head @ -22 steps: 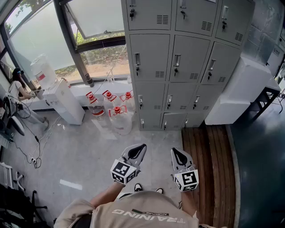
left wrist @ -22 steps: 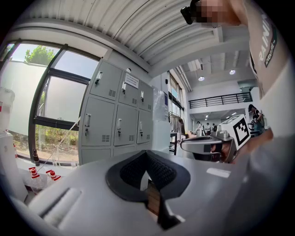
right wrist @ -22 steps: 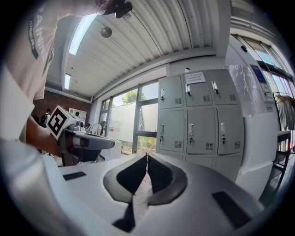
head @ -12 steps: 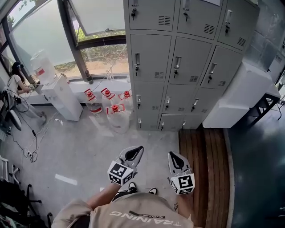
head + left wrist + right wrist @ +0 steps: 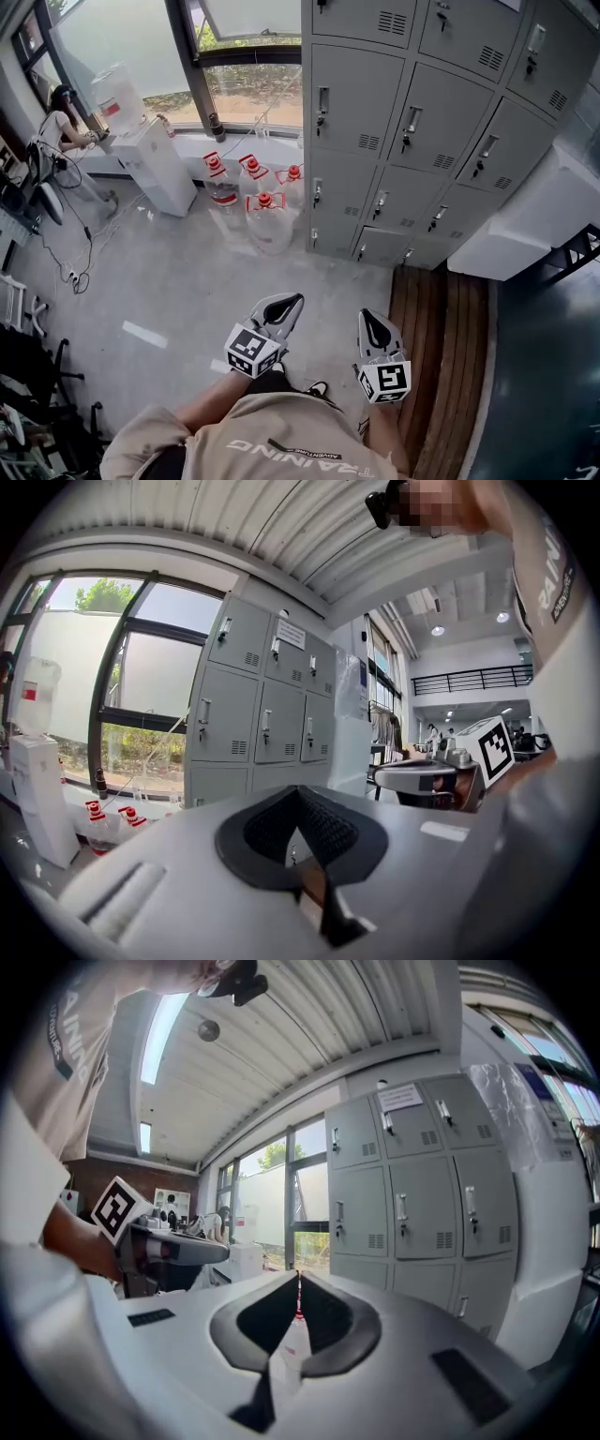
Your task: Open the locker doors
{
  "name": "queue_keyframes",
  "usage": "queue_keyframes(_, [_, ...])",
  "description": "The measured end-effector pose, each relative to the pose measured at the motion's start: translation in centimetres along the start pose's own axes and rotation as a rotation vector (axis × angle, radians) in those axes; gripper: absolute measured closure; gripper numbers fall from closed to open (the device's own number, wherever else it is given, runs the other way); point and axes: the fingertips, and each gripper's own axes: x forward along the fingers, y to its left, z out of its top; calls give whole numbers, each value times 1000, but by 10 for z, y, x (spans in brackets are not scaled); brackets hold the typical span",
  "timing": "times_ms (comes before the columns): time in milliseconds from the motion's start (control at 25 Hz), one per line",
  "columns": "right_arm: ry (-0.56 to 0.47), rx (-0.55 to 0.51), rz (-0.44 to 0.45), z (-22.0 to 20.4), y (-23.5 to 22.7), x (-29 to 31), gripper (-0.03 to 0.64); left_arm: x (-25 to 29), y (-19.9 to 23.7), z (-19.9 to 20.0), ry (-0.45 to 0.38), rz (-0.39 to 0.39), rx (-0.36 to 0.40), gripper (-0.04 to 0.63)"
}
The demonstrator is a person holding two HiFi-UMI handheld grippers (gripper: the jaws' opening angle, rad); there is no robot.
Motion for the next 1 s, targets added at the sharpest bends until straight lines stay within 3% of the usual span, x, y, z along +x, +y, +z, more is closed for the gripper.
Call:
queue_keyframes(240, [60,-145,45,-13,21,37,606,-3,42,-16,27,51,-15,588])
queue_keyframes(560, [23,-54,54,12,13,146,606,40,134,17,-23,34,6,588])
queue_keyframes(840, [28,-52,-42,28,-19,223,606,79,209,30,-25,19,17,588])
queue_keyframes(1000, [46,-55,-32,28,-32,260,606,106,237,32,-20,5,-7,588])
